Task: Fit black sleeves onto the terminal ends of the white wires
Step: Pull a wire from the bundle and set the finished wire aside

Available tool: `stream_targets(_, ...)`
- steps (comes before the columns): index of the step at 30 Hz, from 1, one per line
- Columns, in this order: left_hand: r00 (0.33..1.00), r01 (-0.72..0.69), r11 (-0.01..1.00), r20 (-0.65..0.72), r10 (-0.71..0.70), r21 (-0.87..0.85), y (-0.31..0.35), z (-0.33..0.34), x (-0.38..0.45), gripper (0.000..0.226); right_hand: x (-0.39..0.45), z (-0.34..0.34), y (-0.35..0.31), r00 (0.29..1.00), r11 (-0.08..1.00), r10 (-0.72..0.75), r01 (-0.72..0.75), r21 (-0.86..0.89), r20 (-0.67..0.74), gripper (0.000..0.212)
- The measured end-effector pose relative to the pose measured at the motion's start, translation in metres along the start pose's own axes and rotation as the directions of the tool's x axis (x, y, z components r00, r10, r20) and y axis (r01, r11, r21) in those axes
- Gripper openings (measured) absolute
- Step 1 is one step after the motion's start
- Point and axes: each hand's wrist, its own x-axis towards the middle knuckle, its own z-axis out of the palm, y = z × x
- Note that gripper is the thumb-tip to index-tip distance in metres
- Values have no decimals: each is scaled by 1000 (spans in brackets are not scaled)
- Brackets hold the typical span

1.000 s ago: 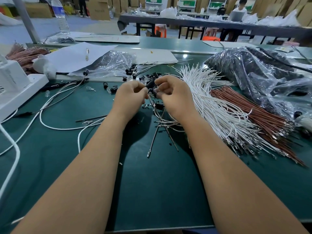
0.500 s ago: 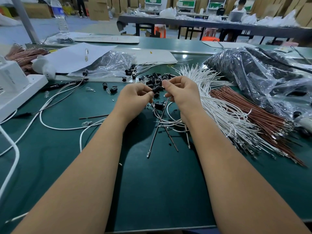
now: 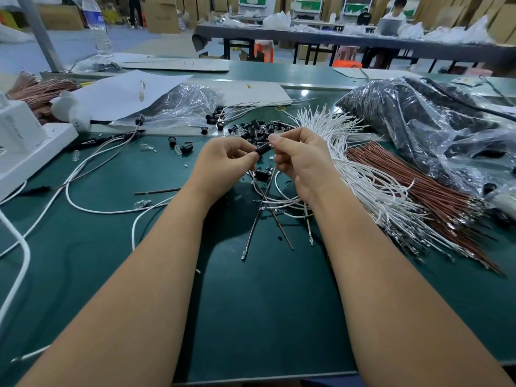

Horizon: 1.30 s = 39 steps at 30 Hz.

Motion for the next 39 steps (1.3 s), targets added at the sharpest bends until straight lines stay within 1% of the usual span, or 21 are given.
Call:
stream_targets(3, 1000, 2, 1000, -16, -2, 12, 0, 0, 0, 8, -1, 0, -1, 1000, 1000, -7, 7, -12, 23, 16)
stream_targets(8, 999, 7, 1000, -48, -6, 13, 0, 0, 1, 7, -3, 1, -3, 999, 1000, -7, 6, 30, 34, 17)
stream_targets(13, 999, -15, 1000, -48, 16, 22, -1, -1, 2, 6, -2, 1, -2, 999, 992, -45, 44, -120, -4, 11)
stream_targets(15, 999, -23, 1000, -48, 23, 5, -2, -2, 2, 4, -1, 1, -1, 999, 990, -43, 42, -134, -7, 12)
stream_targets(21, 997, -30, 997, -69, 25, -73, -7, -4, 5, 13, -1, 0, 0, 999, 998, 17, -15, -57, 32, 20)
stream_targets(24, 997, -39, 997, -71, 34, -73, -8, -5, 5, 15, -1, 1, 2, 999, 998, 17, -14, -68, 33, 20)
stream_targets(27, 997, -31, 996, -71, 25, -86, -8, -6, 5, 12, -2, 1, 3, 1000, 997, 16, -14, -78, 22, 18)
stream_targets(32, 998, -22, 995, -64, 15, -102, -6, -4, 3, 13, -3, 3, 6, 1000, 994, 22, -21, -109, 5, 17)
stream_targets(36, 997, -9, 992, -74, 0, -124, -6, -2, 2, 10, -4, 3, 8, 999, 997, 27, -26, -70, 17, 17)
stream_targets(39, 997, 0, 989, -82, -13, -147, -7, -2, 2, 10, -5, 4, 8, 998, 999, 28, -27, -27, 53, 19)
